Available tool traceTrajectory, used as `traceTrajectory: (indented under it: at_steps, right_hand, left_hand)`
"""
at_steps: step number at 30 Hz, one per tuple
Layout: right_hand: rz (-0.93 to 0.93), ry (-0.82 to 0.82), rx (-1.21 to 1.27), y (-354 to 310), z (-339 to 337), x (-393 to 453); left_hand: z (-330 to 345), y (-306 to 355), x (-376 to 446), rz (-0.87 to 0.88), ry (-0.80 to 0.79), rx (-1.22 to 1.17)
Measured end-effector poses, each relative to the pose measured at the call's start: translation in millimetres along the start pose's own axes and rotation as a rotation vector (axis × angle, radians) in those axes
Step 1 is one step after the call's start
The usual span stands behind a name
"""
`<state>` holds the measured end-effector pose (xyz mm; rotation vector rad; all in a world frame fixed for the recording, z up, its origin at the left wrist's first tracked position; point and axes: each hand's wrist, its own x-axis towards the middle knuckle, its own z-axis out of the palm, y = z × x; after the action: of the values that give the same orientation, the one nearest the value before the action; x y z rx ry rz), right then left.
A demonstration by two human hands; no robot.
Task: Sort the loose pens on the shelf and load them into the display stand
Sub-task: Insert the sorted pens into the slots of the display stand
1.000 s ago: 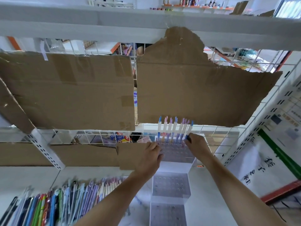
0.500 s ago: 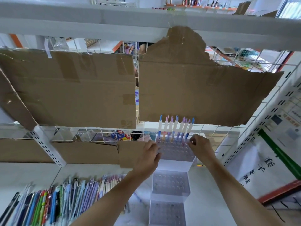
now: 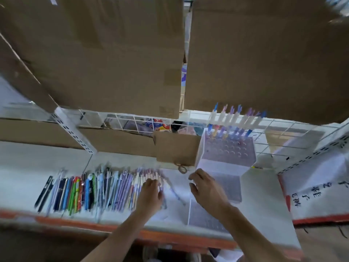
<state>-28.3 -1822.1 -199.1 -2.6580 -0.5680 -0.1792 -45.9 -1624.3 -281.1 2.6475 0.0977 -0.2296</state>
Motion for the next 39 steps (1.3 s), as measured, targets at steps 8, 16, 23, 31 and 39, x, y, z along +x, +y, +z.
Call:
traceTrajectory:
  at_steps: [8,16,23,31,39]
  right_hand:
    - [0.146,-0.042,-0.066,23,48,-6]
    - [0.226,0.048,-0.206,23,62,4]
    - [0.194,0.168,-0.185,27,69,3]
    - [0.221,0.125,-0.171,28,72,2]
    - [0.251,0.021,-0.127,27,66,0]
  left_hand:
    - [36,-28,10,-0.19,-0.162,0.138]
    - [71,-8,55,-0.446,-0.219,0.139]
    - [99,9,74,-0.655,-0.097,0.054]
    - [100,-20,65,-0.605,-0.133,-0.006]
    - [56,-10,47,-0.382,-0.212,-0.369]
